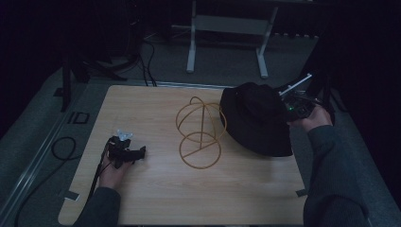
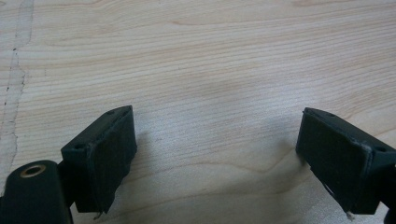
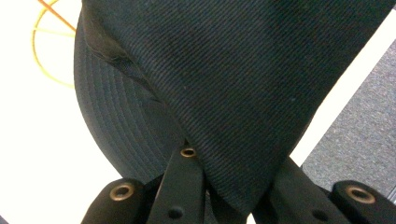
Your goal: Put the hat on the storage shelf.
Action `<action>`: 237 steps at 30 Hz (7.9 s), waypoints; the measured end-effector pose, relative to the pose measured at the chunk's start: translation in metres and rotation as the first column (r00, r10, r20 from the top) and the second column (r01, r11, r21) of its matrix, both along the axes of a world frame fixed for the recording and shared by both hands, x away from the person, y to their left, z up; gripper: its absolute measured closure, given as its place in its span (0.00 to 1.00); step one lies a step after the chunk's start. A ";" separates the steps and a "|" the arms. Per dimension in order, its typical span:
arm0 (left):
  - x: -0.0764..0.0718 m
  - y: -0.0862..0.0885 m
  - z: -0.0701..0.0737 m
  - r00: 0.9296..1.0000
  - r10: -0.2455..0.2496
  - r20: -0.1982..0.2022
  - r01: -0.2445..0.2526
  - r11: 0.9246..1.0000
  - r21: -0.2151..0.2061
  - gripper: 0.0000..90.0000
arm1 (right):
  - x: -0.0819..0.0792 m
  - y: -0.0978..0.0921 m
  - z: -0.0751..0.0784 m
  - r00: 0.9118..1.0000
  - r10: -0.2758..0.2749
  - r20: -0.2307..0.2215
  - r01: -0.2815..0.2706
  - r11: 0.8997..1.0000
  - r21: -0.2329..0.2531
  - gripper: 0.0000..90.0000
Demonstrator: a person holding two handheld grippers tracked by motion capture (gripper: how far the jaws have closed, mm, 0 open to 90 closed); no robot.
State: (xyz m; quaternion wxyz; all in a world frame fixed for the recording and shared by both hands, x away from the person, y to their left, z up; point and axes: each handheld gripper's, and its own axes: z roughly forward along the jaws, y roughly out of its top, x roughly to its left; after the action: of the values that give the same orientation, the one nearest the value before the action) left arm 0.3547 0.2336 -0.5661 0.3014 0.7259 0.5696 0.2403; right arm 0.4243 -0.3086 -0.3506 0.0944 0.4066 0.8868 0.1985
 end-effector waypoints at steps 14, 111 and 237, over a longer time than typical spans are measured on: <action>0.000 0.000 0.000 1.000 0.000 -0.001 0.000 1.000 0.000 0.14 | -0.007 -0.010 0.018 0.999 -0.013 0.032 0.011 0.999 0.043 0.96; 0.000 0.000 0.000 1.000 -0.003 -0.006 0.003 1.000 0.003 0.14 | -0.053 0.023 0.109 0.954 0.194 0.227 -0.225 0.967 0.121 0.96; 0.000 0.000 0.001 1.000 -0.002 -0.006 0.002 1.000 0.000 0.14 | -0.036 0.153 0.054 0.941 0.319 0.110 -0.317 0.948 -0.036 0.18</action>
State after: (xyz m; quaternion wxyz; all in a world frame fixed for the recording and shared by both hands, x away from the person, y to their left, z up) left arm 0.3548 0.2337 -0.5656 0.2999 0.7273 0.5698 0.2376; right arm 0.3883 -0.1552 -0.2969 0.1152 0.2454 0.9357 0.2260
